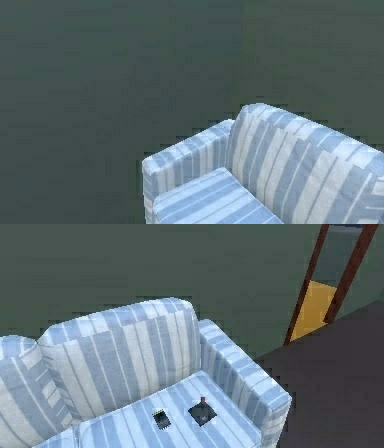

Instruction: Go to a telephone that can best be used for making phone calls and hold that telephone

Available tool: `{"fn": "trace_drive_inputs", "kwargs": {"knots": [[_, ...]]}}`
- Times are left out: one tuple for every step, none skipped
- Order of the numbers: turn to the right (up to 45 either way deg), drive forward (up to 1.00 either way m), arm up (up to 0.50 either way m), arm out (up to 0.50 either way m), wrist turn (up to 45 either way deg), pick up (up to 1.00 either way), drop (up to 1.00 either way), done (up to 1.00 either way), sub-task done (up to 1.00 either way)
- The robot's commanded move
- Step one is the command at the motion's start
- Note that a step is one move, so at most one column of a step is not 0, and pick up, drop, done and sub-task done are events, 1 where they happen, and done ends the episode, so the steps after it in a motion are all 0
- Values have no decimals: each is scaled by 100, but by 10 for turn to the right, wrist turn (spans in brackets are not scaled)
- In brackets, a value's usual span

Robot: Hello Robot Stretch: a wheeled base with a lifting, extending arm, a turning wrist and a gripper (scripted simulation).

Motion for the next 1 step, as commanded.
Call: {"fn": "trace_drive_inputs", "kwargs": {"knots": [[0, 0, 0, 32, 0, 0, 0, 0, 0]]}}
